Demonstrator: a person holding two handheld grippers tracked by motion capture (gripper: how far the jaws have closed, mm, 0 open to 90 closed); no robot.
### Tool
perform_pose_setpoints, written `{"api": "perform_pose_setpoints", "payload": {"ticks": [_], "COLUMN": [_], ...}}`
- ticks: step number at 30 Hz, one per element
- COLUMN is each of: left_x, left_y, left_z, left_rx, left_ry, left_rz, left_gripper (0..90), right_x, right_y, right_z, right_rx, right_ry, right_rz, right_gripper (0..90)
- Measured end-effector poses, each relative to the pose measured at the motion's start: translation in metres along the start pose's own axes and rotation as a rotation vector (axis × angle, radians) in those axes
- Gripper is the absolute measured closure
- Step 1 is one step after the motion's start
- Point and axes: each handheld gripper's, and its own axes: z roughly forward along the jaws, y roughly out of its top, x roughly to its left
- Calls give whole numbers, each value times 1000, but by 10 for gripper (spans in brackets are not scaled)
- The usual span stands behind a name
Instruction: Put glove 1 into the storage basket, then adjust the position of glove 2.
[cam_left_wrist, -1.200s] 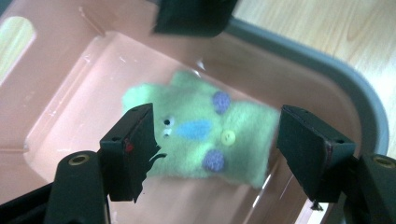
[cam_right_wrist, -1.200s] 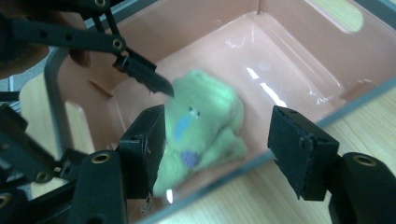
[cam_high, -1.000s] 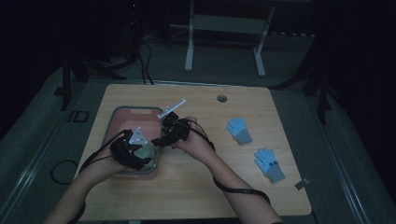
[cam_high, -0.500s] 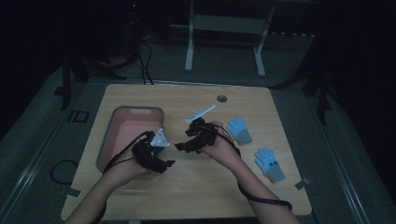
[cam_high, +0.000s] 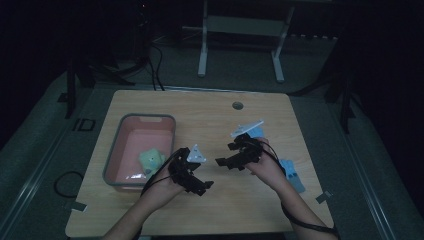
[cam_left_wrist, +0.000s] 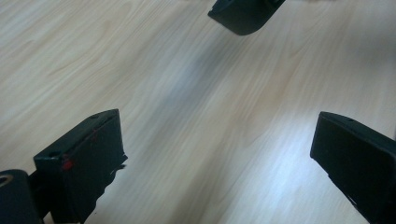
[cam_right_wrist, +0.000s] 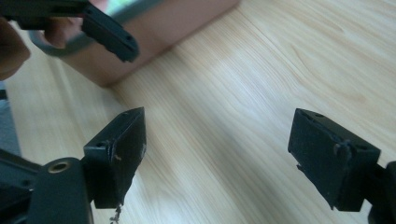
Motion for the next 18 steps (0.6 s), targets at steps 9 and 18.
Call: {"api": "perform_pose_setpoints", "payload": {"ticks": [9,18], "left_x": [-22,-32], "left_y": [-7,-31], "left_z": [20,40], "left_rx": [-12,-22], "left_ry": [-11,-63], "left_rz": [42,8], "left_gripper": [30,29], "right_x": [-11,-24], "right_y": [-37,-77], "right_z": [-14,-28], "right_rx": [15,25], "right_ry": [-53,-103], "right_rz": [4,6], "right_gripper": [184,174]}}
